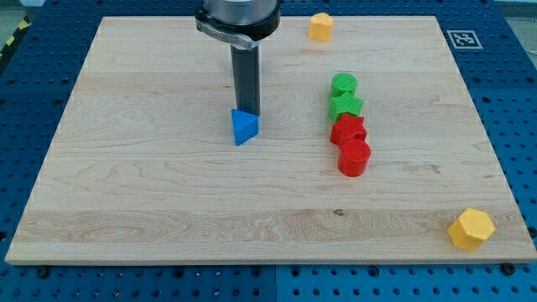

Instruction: Move your arm towards the center top

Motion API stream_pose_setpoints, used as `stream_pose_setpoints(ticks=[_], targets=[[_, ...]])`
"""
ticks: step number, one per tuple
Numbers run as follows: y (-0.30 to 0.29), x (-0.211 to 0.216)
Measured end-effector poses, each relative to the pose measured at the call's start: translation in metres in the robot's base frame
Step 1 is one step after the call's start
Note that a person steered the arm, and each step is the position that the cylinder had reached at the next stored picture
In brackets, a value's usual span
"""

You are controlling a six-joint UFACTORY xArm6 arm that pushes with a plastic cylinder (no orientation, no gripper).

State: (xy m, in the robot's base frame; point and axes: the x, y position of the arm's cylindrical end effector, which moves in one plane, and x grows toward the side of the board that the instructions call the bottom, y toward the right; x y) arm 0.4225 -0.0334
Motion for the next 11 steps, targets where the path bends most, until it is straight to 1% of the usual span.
stream_pose_setpoints(ticks=[1,4,7,8,10,11], targets=[[0.0,0.014],[0.012,0.011],[0.054,-0.049],[0.055,-0.085],[0.055,-0.101],[0.049,-0.119]])
